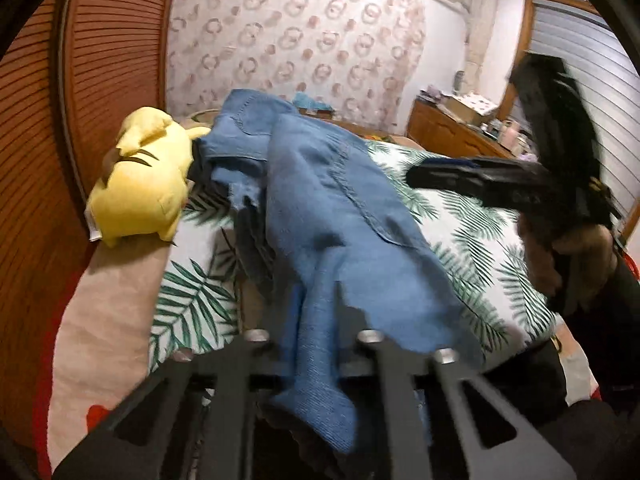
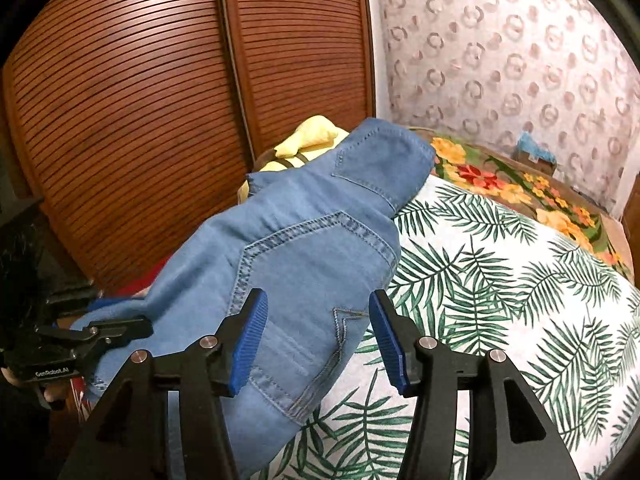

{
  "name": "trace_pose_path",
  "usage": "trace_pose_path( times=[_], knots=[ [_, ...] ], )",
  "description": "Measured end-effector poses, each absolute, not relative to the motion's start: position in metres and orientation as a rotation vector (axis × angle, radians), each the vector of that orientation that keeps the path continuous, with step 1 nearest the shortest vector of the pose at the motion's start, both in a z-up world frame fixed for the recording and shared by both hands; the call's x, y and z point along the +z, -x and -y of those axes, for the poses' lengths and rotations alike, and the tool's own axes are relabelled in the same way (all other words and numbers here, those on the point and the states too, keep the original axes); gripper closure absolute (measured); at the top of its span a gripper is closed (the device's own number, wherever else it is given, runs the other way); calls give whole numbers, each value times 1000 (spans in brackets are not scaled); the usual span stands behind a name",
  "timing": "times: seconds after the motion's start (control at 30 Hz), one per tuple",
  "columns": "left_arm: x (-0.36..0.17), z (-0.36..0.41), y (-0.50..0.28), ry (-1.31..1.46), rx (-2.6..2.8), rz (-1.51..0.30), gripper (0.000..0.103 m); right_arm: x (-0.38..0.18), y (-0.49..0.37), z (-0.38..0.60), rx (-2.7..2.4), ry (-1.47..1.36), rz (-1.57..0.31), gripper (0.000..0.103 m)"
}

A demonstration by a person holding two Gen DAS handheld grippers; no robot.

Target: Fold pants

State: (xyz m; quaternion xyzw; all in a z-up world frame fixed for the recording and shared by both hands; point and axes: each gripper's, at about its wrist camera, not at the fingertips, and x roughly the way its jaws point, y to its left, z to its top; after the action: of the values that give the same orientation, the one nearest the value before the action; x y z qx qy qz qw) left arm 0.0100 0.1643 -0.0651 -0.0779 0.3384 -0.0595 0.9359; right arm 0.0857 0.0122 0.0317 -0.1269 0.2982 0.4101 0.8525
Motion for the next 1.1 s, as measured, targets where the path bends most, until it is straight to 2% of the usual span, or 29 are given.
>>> trace_pose_path(
  times=[0.2, 0.37, 0.5, 0.73, 0.97, 1.1],
  knots=[
    [-53, -159, 20, 151, -122, -644, 96, 30, -99, -11, 874, 222, -631, 44],
    [-72, -167, 21, 157, -75, -704, 96, 20, -104, -20, 908, 212, -634, 31],
    [-87, -175, 16, 183, -63, -735, 96, 1, -115, -40, 898, 250, -689, 28],
    [-94, -177, 15, 194, -71, -743, 96, -21, -146, -46, 888, 171, -818, 14],
    [-97, -178, 14, 203, -78, -736, 96, -37, -165, -60, 999, 99, -930, 14],
    [-100, -180, 15, 210, -85, -729, 96, -48, -169, -67, 1056, 74, -971, 25]
  ],
)
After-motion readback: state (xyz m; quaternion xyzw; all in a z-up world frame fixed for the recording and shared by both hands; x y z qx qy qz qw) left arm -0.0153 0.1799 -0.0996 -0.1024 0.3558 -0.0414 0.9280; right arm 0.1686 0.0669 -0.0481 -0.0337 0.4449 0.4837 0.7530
